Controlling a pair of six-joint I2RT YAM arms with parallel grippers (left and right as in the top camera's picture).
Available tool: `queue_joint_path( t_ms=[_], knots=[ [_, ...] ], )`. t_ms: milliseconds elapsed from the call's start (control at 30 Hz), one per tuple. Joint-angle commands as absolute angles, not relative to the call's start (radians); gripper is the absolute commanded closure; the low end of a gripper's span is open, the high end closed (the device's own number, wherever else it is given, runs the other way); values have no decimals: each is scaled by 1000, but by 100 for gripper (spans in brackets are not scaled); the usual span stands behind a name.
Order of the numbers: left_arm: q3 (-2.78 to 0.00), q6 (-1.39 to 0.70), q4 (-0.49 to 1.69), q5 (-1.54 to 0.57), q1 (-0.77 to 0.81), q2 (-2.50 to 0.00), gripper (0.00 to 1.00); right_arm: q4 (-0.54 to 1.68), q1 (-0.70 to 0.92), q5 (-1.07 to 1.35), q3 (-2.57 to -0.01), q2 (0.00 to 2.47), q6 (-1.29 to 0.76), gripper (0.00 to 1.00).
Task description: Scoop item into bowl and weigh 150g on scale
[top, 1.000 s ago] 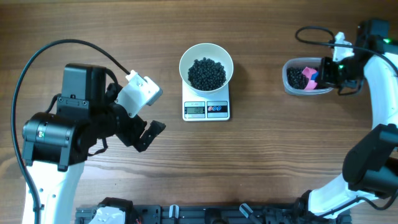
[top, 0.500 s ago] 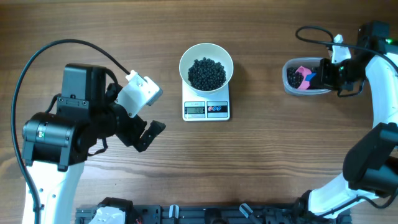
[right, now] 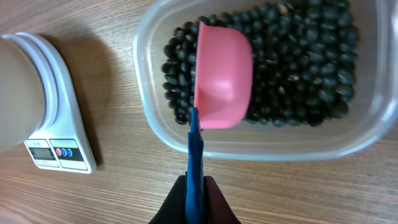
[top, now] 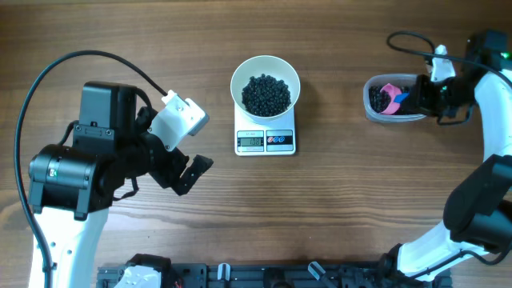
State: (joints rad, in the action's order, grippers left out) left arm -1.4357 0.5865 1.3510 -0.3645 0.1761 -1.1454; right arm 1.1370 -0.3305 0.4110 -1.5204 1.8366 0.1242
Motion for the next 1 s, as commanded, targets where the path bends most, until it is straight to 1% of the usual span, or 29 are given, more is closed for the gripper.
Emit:
queue_joint_path(
  t_ms=[0,133,667,833,967],
  knots=[
    [-1451,598,1352,-377,169,-1142,0,1148,-367,455,-1507,1866,104,96],
    [-1451,598,1352,-376,169,-1142,0,1161,-396,464,-1507,1866,105,96],
    [-1451,598,1352,-377,169,-1142,0,1181,-544,704,-1507,1866,162,96],
    [-1451,598,1352,-376,169,-1142,0,1232,-571,793,-1507,1866,235,96],
    [-1451,598,1352,-376,169,-1142,0,1255,-574,824,-1507,1866,236,95]
  ],
)
